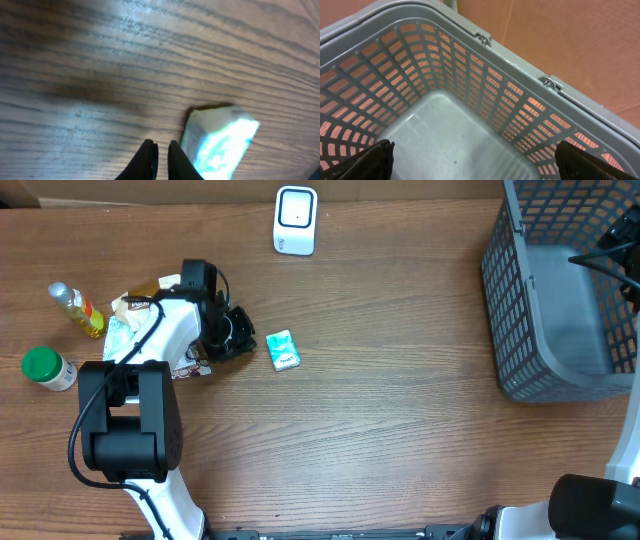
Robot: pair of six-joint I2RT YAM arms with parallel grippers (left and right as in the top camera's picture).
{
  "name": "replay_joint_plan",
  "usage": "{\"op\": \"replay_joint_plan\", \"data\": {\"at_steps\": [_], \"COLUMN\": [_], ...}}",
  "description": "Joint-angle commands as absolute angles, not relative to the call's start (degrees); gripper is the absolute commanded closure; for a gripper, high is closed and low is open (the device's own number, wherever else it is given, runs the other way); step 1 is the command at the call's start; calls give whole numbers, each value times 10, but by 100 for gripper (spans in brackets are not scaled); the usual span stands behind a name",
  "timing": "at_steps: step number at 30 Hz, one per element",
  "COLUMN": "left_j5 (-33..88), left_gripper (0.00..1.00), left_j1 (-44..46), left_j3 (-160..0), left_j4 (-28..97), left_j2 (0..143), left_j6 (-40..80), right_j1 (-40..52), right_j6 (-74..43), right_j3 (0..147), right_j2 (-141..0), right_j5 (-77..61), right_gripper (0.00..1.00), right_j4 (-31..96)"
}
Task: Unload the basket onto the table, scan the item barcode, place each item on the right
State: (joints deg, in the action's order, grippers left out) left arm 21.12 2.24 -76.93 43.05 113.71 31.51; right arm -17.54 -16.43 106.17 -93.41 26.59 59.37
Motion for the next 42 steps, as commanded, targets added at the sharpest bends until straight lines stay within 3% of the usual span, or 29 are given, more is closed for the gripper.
{"op": "replay_joint_plan", "data": {"at_steps": [1,5,7,9,11,14,24,42], "left_j5": [204,201,193,165,133,114,71,114], "left_gripper": [87,84,78,67,48,39,50,51], "left_j1": [24,29,37,48,62,83,120,124], "left_j3": [-813,-848,-849,-848,-844,-837,-808,-789], "left_j4": [466,510,510,510,510,507,498,462], "left_j2": [1142,1142,1142,1143,1143,1143,1148,1150], "left_j6": [296,277,272,270,270,270,298,283], "right_j1": [-175,-175,-175,-175,-175,-175,-175,-175], "right_j6": [-162,-162,-162,-162,-162,-162,-162,-162], "right_j3": [1065,1065,1065,1065,1065,1065,1065,1065], "right_j2": [-933,-933,-933,-933,-933,-933,-933,-933], "right_j5": [274,274,274,274,274,274,274,274], "right_gripper": [0,0,0,0,0,0,0,0], "right_j4": [591,591,591,591,591,591,591,591]}}
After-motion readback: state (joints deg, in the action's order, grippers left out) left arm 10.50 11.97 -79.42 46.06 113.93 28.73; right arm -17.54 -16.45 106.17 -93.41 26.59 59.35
